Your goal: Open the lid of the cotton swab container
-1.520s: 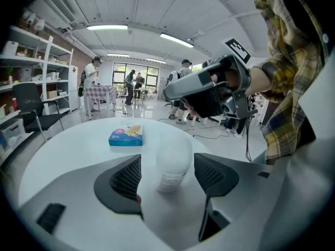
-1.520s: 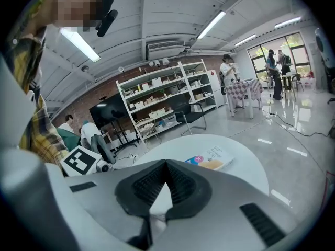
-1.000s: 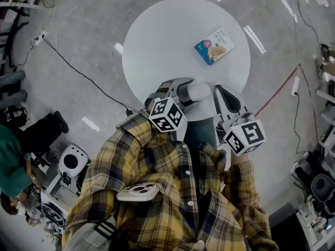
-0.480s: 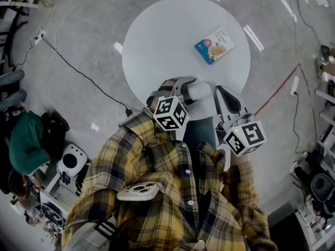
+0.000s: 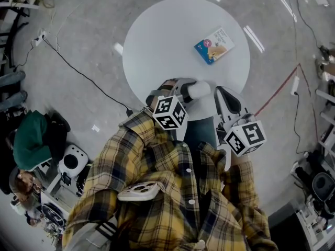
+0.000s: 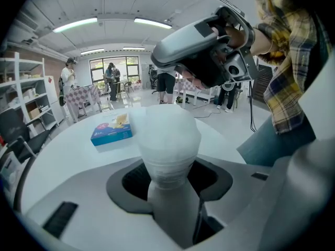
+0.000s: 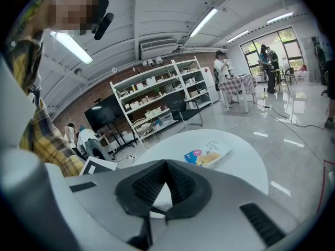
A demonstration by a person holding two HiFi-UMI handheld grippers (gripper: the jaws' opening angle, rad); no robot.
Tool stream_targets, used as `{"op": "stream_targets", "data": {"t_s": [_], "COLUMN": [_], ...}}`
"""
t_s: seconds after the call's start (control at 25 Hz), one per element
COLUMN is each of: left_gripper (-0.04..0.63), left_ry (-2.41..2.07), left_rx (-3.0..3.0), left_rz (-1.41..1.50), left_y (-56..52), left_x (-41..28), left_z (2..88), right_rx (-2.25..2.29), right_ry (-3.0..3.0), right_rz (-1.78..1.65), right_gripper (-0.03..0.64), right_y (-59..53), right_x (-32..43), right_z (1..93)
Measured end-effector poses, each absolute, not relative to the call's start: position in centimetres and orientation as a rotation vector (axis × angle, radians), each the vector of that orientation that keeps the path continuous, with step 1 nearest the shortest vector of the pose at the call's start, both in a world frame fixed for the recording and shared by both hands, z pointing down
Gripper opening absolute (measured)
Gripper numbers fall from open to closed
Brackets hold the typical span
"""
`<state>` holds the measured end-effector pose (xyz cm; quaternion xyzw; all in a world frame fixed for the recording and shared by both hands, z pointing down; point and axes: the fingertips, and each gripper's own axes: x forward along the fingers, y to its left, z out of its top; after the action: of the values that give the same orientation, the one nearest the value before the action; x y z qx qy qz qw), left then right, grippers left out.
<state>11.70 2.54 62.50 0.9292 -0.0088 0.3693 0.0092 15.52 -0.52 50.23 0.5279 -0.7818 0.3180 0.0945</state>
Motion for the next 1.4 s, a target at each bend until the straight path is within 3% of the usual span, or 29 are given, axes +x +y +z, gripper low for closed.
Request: {"op": "stream_targets", "data": {"t_s": [0.64,1.4], "left_gripper": [0.209,0.209], "left_ry": [-0.005,0.006], "left_rx": [2.907,2.904], "left_rz": [1.089,0.955], "left_y": [2.5,2.0], "left_x": [11.0,7.4], "left_z": [59.6,48.2], "right_rx": [1.529,1.454], "right_ry": [-2.348,-2.557], "right_rz": [0.919,0.675], "right_gripper": [0.015,0.015], "right_y": [-1.0,-2.7], "right_x": [14.6,11.3], "right_z": [48.6,38.7]}}
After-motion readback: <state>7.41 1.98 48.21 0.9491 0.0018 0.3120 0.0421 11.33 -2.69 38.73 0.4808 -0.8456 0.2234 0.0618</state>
